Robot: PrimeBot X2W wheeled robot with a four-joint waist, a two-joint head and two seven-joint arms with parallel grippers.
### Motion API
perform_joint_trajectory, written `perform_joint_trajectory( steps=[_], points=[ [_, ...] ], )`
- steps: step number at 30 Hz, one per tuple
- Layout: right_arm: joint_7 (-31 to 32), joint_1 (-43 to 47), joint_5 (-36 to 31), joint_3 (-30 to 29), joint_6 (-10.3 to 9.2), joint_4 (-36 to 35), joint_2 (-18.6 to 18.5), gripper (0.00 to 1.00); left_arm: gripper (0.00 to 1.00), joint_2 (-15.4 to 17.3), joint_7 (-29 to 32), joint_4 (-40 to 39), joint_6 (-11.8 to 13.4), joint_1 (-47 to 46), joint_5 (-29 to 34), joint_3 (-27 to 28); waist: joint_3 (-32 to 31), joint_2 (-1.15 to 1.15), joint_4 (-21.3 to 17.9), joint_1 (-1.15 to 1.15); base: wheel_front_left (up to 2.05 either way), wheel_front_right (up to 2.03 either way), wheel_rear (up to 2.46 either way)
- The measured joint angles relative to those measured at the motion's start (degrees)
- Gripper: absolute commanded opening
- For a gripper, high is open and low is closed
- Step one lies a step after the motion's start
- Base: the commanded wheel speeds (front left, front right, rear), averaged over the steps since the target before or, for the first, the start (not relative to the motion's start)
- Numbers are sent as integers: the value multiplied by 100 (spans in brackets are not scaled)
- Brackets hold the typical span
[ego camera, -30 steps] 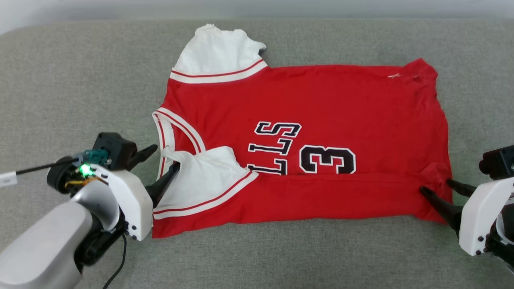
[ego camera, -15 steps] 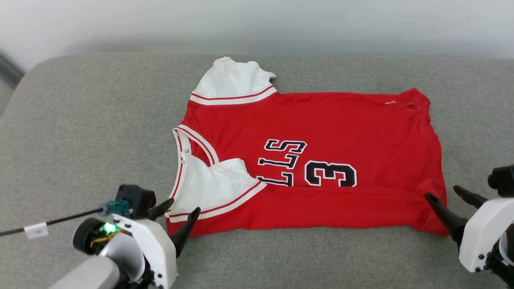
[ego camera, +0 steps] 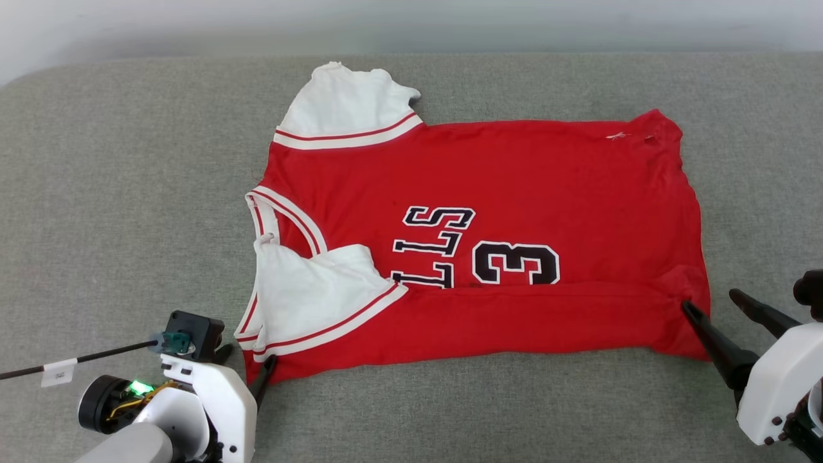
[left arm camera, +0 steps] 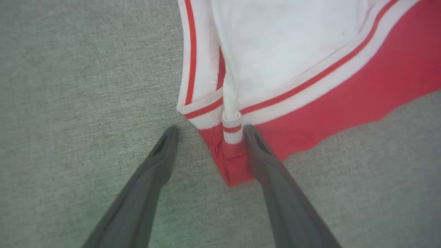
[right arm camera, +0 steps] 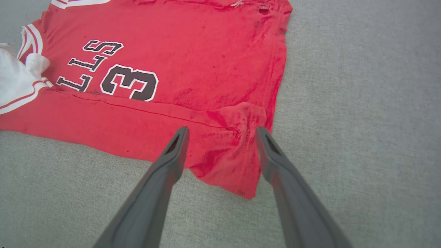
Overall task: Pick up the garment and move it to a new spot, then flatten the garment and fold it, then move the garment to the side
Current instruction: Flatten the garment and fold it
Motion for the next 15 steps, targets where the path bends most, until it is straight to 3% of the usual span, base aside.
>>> perform_joint_trajectory(
  steps=[4, 5, 6, 10, 15],
  points=[
    [22, -5, -33, -24, 0, -97, 45, 100, 100, 2, 157, 93, -34, -73, -4, -59, 122, 0, -92, 0, 0, 0, 0],
    [23, -5, -54, -29, 0, -98, 51, 100, 91, -13, 208, 108, -87, -96, -32, -76, 140, 0, -110, -1, 0, 0, 0],
    [41, -7, -85, -30, 0, -99, 52, 100, 0, -13, 234, 116, -145, -114, -68, -86, 150, 0, -124, -1, 0, 0, 0],
    [115, -4, -235, -69, 0, -60, 33, 100, 0, -180, 238, 119, -313, -127, -154, -122, 96, 0, -107, -1, 0, 0, 0],
    [396, -7, -548, -191, 0, 121, 5, 100, 0, -198, 31, -14, -326, -107, -113, -104, -66, 0, -1, 0, 0, 0, 0]
  ],
)
